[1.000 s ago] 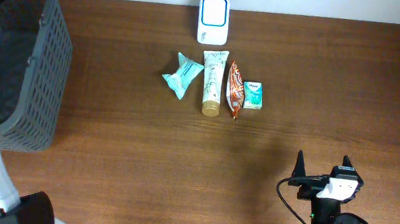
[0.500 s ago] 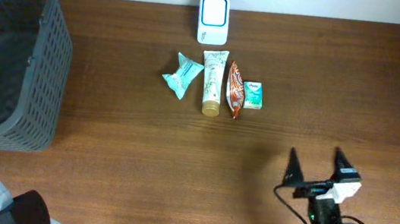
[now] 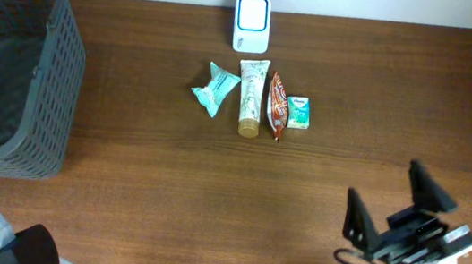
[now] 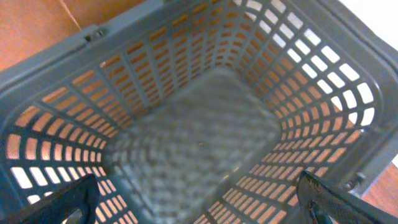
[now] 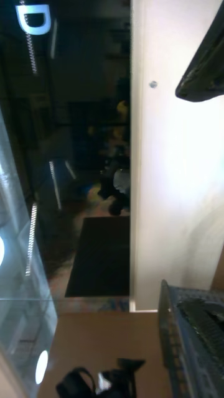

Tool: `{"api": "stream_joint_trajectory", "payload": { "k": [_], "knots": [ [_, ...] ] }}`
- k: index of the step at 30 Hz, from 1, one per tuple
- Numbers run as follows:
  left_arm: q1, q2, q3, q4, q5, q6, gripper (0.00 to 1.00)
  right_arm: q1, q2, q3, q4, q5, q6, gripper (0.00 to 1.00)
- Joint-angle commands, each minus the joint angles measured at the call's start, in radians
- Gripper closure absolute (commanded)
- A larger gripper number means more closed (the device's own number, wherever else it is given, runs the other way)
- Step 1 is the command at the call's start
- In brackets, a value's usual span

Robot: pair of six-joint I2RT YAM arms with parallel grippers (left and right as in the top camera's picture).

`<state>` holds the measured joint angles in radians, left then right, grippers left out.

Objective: Scan the item barcode
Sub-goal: 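Reach the right gripper to the green tissue pack and grasp it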

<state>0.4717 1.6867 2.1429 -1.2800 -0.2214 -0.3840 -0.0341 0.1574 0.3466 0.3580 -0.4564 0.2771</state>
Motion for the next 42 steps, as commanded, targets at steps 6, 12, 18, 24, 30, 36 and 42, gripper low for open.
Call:
{"api": "stream_joint_trajectory", "payload": {
  "k": [6, 12, 18, 24, 30, 36, 42],
  "knots": [
    [0.003, 0.000, 0.003, -0.001, -0.011, 0.015, 0.01, -0.006, 0.637, 0.595, -0.564, -0.008, -0.064, 0.01],
    [0.003, 0.000, 0.003, -0.001, -0.011, 0.015, 0.01, -0.006, 0.908, 0.756, -0.613, -0.381, -0.060, 0.01],
    [0.003, 0.000, 0.003, -0.001, -0.011, 0.016, 0.01, -0.006, 1.107, 0.756, -0.602, -0.394, 0.041, 0.01],
    [0.003, 0.000, 0.003, -0.001, -0.011, 0.016, 0.01, -0.006, 1.283, 0.807, -0.838, -0.091, 0.123, 0.01],
    [0.003, 0.000, 0.003, -0.001, -0.011, 0.016, 0.01, -0.005, 1.481, 1.074, -1.162, -0.005, 0.008, 0.01],
    [0.003, 0.000, 0.003, -0.001, -0.011, 0.016, 0.01, -0.005, 1.556, 1.077, -1.066, 0.021, 0.016, 0.01],
    [0.003, 0.000, 0.003, -0.001, -0.011, 0.016, 0.01, 0.003, 1.744, 1.077, -0.977, -0.047, 0.015, 0.05]
  ]
}}
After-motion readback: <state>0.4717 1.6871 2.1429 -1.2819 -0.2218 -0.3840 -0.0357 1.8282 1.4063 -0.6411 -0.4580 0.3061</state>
